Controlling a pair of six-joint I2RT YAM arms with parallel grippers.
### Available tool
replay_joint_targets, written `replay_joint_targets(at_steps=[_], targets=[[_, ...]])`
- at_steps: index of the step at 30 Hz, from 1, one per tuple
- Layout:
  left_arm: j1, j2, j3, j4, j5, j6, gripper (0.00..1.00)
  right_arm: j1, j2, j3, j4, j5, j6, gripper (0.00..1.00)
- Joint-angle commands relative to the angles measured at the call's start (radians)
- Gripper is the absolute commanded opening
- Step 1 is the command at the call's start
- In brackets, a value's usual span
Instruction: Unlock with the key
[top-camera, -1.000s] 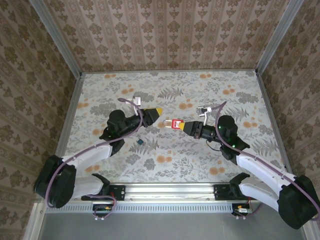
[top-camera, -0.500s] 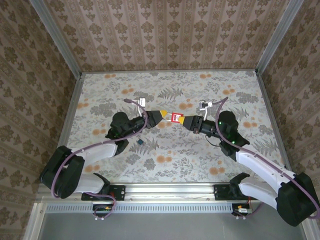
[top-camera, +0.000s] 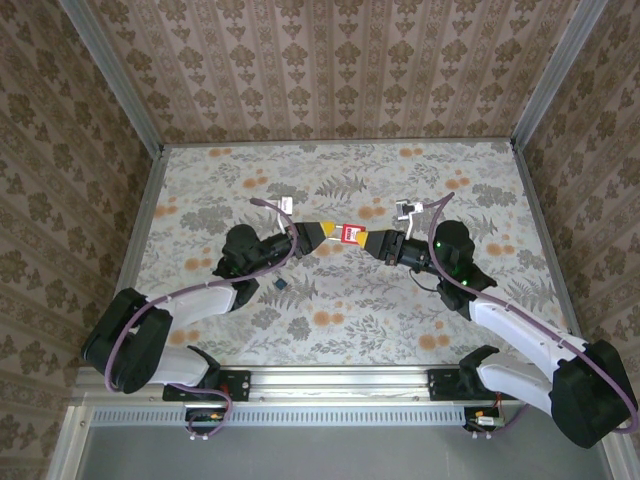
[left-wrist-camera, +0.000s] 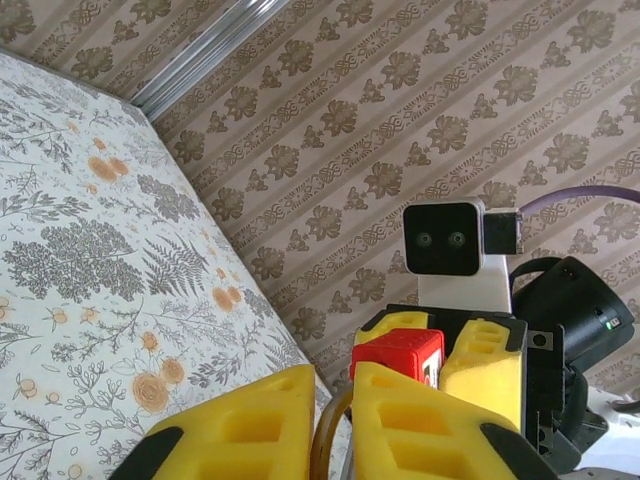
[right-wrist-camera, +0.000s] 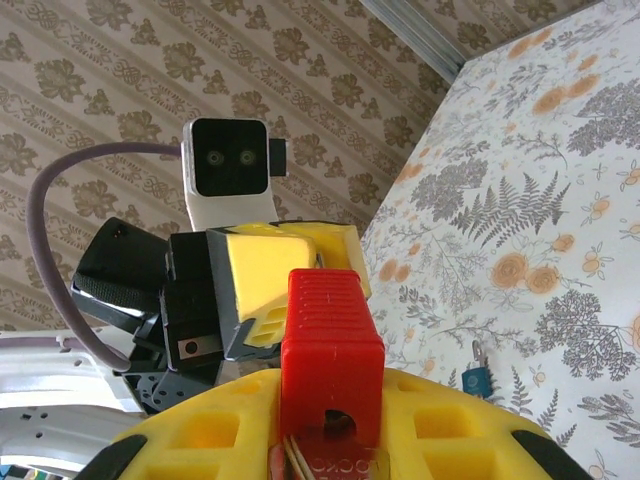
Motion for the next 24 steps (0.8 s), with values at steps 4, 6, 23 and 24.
replay_joint_targets(at_steps=[4, 6, 23, 24], targets=[[0.002, -0.034, 0.018, -0.034, 0.024, 0.049, 0.02, -0.006, -0.019, 0.020, 0.032, 0.018, -0.012, 0.23], [0.009, -0.050, 0.021, -0.061, 0.025, 0.064, 0.00, -0.007, -0.024, 0.017, 0.026, 0.019, -0.013, 0.23], [0.079, -0.079, 0.023, -0.088, 0.076, 0.070, 0.00, -0.029, -0.057, -0.013, 0.029, 0.025, 0.006, 0.22], [0.085, -0.080, 0.021, -0.088, 0.077, 0.067, 0.00, -0.030, -0.059, -0.017, 0.030, 0.025, 0.006, 0.22]])
